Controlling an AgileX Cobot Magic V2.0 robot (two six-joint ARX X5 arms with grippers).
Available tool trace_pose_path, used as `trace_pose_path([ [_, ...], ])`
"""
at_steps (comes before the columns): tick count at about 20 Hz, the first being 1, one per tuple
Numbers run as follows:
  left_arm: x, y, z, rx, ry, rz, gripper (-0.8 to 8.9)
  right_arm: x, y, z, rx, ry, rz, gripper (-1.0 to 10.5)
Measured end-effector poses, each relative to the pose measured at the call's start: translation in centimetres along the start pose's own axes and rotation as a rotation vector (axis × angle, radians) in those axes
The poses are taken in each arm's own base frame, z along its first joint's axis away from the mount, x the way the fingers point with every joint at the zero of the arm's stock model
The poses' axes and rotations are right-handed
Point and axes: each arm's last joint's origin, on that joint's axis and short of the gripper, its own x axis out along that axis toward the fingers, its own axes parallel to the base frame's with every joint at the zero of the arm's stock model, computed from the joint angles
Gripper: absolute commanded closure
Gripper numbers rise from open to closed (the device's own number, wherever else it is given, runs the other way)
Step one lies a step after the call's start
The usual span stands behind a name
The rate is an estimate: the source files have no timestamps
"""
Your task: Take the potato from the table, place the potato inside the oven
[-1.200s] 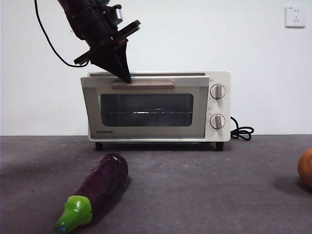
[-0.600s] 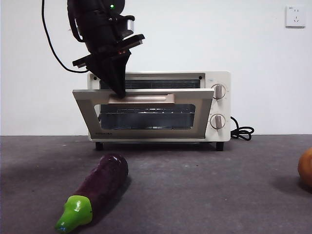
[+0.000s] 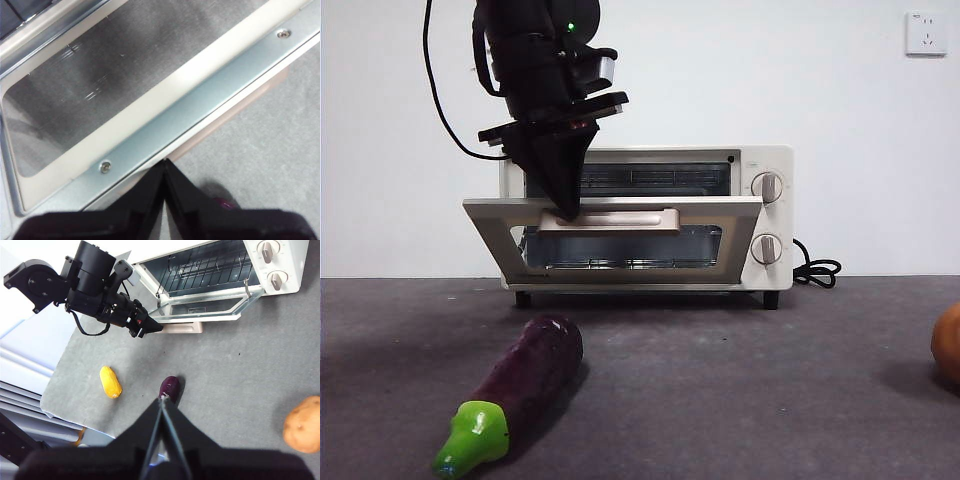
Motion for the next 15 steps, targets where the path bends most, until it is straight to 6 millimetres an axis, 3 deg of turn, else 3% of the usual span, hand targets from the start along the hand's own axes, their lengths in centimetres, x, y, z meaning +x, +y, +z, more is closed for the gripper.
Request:
trace_pose_path([
  [15, 0.01, -0.05, -0.56, -0.004, 0.055, -0.031, 8.2, 0.03, -0.02, 0.02, -0.018, 0.001, -0.001, 9.5],
])
